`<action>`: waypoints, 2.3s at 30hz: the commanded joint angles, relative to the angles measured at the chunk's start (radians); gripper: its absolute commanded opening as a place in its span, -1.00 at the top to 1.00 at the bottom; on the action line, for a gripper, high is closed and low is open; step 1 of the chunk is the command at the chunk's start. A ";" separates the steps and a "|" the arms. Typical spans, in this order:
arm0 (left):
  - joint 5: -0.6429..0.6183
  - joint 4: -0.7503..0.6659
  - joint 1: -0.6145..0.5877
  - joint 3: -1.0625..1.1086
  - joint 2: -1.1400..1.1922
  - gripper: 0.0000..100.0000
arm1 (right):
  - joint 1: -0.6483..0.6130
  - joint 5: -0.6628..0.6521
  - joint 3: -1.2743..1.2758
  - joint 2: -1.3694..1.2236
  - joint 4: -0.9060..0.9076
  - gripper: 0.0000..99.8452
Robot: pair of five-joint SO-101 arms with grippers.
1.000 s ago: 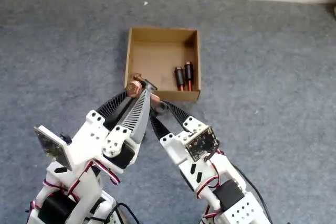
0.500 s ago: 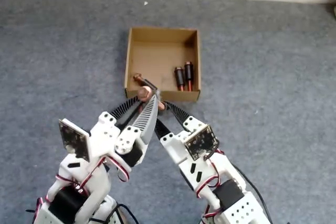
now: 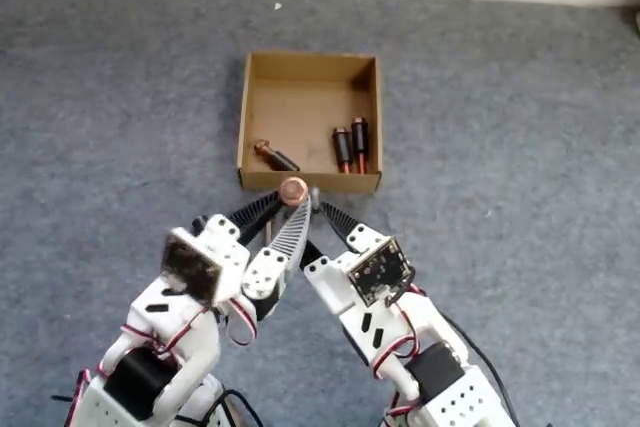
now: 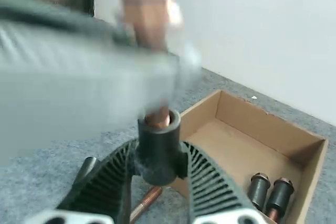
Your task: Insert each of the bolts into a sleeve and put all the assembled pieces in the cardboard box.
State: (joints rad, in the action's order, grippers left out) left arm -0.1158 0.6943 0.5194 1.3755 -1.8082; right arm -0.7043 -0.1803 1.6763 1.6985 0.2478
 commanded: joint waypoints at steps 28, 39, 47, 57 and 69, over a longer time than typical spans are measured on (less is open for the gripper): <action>0.100 0.368 -0.219 -0.042 -0.015 0.81 | 0.165 -0.011 0.148 0.008 0.015 0.99; 0.097 0.180 -0.420 0.209 -0.015 0.99 | 0.182 -0.011 0.148 0.016 0.153 0.99; 0.095 0.051 -0.555 0.320 -0.013 0.99 | 0.280 -0.011 -0.008 0.008 0.318 0.99; 0.095 0.048 -0.605 0.320 -0.013 0.99 | 0.302 -0.012 -0.584 -0.380 0.487 0.99; 0.097 0.026 -0.682 0.317 -0.016 0.99 | 0.303 -0.011 -1.081 -1.168 0.294 0.99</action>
State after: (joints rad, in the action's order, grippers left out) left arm -0.0269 0.7649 -0.1066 1.6763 -1.8174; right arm -0.4158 -0.1818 0.7158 0.6414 0.6237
